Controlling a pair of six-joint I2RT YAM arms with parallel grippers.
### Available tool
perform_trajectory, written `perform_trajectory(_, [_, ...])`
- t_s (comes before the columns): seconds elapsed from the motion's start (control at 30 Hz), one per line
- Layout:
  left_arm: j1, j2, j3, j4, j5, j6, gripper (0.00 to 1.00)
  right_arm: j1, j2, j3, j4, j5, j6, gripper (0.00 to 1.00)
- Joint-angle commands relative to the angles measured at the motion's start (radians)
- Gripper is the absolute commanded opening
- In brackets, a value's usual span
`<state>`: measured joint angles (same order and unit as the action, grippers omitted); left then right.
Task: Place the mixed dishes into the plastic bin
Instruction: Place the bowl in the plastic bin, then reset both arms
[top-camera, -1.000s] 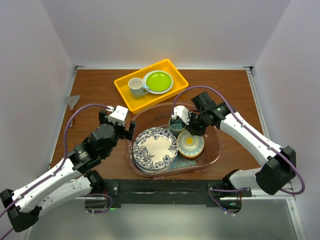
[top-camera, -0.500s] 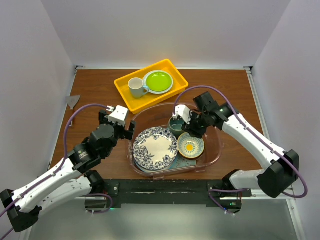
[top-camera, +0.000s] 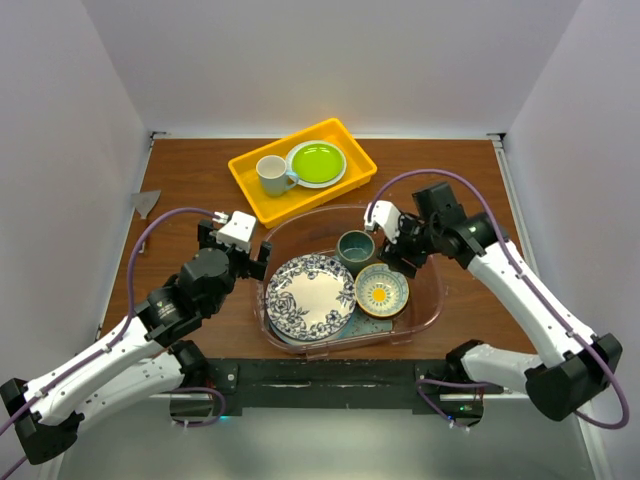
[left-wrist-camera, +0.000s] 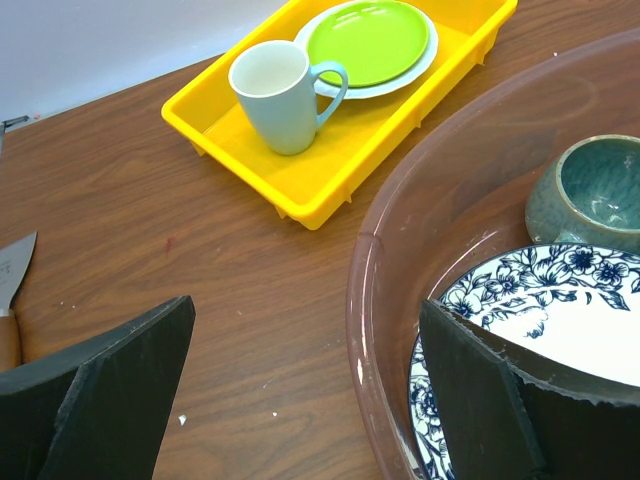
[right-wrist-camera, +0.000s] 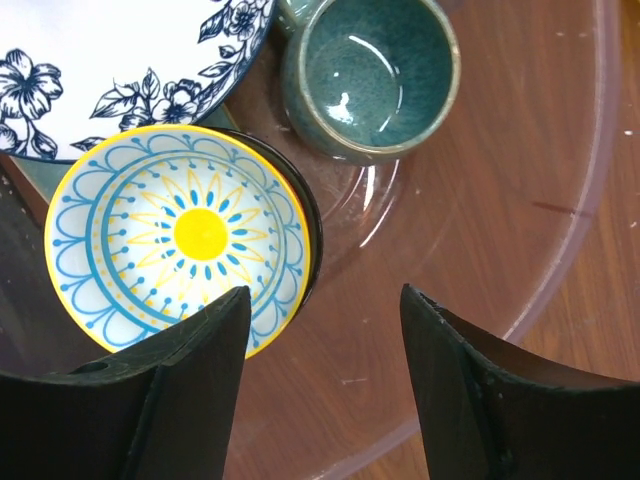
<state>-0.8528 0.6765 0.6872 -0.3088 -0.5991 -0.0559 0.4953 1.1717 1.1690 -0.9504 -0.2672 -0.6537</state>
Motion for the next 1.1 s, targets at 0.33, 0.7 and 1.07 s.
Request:
perform_trajectory(0.33, [0.005,-0.006,-0.008,0.039,0.005,0.013,1.00,-0.221,-0.178,0.009,0.027,-0.207,0.045,0.82])
perform_trajectory(0.7, [0.004,-0.052,-0.002,0.056,0.053,-0.030,1.00,-0.365,-0.273,0.001,0.130,-0.235,0.152,0.95])
perform_trajectory(1.07, [0.006,-0.104,0.080,-0.015,0.062,-0.125,1.00,-0.376,-0.310,0.021,0.355,-0.017,0.394,0.99])
